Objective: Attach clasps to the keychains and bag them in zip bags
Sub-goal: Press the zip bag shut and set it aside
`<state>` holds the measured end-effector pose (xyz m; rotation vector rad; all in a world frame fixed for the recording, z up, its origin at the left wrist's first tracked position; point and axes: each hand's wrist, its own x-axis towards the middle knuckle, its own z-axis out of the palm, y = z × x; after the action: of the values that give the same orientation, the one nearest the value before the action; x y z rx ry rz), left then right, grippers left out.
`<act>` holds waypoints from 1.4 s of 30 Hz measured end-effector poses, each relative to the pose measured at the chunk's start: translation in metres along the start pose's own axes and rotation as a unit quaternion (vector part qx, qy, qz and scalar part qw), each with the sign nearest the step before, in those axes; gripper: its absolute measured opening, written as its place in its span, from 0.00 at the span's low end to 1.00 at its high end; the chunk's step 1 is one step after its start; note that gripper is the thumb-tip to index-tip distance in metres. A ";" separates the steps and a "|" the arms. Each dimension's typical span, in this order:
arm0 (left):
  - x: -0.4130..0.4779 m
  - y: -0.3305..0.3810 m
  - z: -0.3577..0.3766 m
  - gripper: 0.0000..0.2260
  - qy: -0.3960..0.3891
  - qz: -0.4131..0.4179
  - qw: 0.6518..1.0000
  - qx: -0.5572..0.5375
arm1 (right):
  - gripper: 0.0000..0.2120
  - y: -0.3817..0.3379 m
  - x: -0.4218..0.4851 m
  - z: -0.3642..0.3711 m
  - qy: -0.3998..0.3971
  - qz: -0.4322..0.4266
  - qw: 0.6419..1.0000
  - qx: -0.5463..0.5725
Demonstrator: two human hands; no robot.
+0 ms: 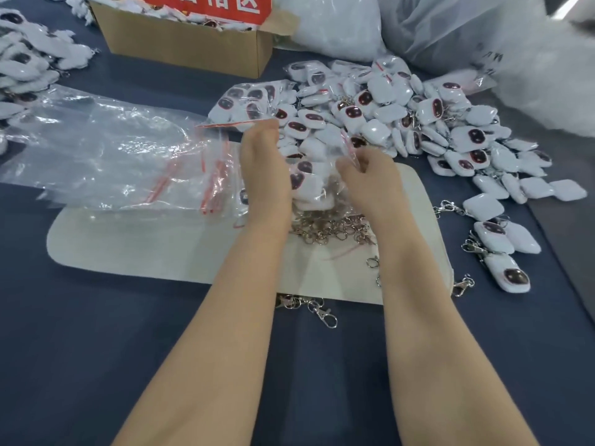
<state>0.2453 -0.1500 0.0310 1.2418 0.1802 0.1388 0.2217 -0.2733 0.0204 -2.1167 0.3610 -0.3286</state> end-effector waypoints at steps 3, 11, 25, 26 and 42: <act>-0.001 0.000 -0.006 0.08 0.051 0.075 0.995 0.051 | 0.04 -0.004 0.000 0.005 0.019 -0.047 0.997 0.052; 0.005 -0.014 -0.014 0.18 -0.004 0.113 0.964 0.241 | 0.08 -0.003 0.002 -0.007 0.022 0.048 0.892 0.448; 0.000 -0.010 -0.010 0.12 -0.267 -0.206 0.941 -0.029 | 0.13 0.010 0.012 -0.016 -0.032 0.137 0.730 0.669; 0.001 -0.010 -0.010 0.13 -0.260 -0.210 0.941 -0.041 | 0.14 0.011 0.013 -0.016 -0.039 0.137 0.718 0.682; 0.009 -0.020 0.000 0.04 -0.183 -0.183 0.961 -0.100 | 0.18 0.008 0.013 0.004 -0.017 0.121 0.837 0.533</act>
<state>0.2541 -0.1549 0.0116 0.9939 0.0694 -0.3851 0.2339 -0.2787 0.0128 -0.9579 0.3096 -0.2503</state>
